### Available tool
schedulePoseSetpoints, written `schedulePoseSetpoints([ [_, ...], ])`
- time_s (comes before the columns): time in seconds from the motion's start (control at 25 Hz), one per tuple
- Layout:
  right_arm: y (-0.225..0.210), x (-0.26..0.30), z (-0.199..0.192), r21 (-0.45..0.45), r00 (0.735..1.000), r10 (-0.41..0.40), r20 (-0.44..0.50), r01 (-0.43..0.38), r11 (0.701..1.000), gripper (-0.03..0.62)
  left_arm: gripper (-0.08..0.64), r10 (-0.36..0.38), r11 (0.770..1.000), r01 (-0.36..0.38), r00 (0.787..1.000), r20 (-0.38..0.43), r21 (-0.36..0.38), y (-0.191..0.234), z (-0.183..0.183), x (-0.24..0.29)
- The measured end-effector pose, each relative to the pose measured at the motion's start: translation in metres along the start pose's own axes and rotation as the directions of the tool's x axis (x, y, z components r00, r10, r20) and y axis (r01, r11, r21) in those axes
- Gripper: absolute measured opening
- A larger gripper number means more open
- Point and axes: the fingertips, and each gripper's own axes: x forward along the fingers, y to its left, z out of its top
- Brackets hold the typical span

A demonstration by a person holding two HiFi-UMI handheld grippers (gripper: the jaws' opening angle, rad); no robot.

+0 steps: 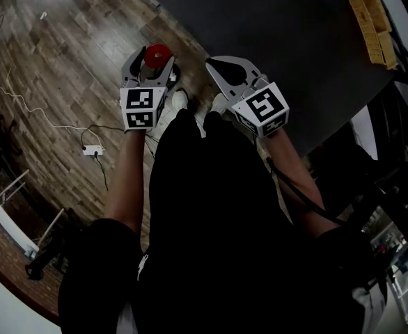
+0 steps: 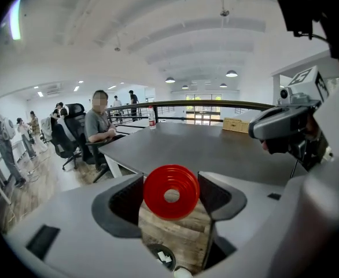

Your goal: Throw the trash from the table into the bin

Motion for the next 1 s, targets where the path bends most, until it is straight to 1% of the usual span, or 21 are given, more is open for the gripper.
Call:
schedulePoseSetpoints([
  [0.16, 0.023, 0.032, -0.003, -0.014, 0.997, 0.060, -0.042, -0.061, 0.998, 0.005, 0.302, 0.052, 0.997, -0.052, 0.999, 0.001, -0.051, 0.036, -0.019, -0.018],
  [0.28, 0.041, 0.059, -0.009, -0.019, 0.993, 0.080, -0.083, -0.082, 0.996, 0.005, 0.304, 0.076, 0.993, -0.076, 0.997, -0.004, -0.091, 0.063, -0.040, -0.030],
  [0.44, 0.067, 0.098, -0.017, -0.020, 0.990, 0.079, -0.116, -0.082, 0.996, 0.005, 0.304, 0.079, 0.988, -0.083, 0.996, -0.033, -0.134, 0.098, -0.083, -0.045],
  [0.6, 0.079, 0.130, -0.035, -0.047, 0.986, 0.070, -0.154, -0.078, 0.996, 0.005, 0.304, 0.082, 0.982, -0.091, 0.995, -0.060, -0.163, 0.121, -0.124, -0.049],
  [0.72, 0.083, 0.153, -0.047, -0.067, 0.980, 0.054, -0.189, -0.068, 0.995, 0.005, 0.304, 0.083, 0.979, -0.095, 0.994, -0.074, -0.178, 0.138, -0.149, -0.044],
  [0.88, 0.090, 0.180, -0.070, -0.075, 0.973, 0.064, -0.224, -0.082, 0.994, 0.005, 0.304, 0.075, 0.974, -0.091, 0.993, -0.086, -0.207, 0.159, -0.182, -0.031],
  [1.0, 0.088, 0.198, -0.087, -0.044, 0.968, 0.055, -0.243, -0.068, 0.997, 0.005, 0.304, 0.073, 0.973, -0.093, 0.993, -0.096, -0.213, 0.171, -0.205, -0.017],
])
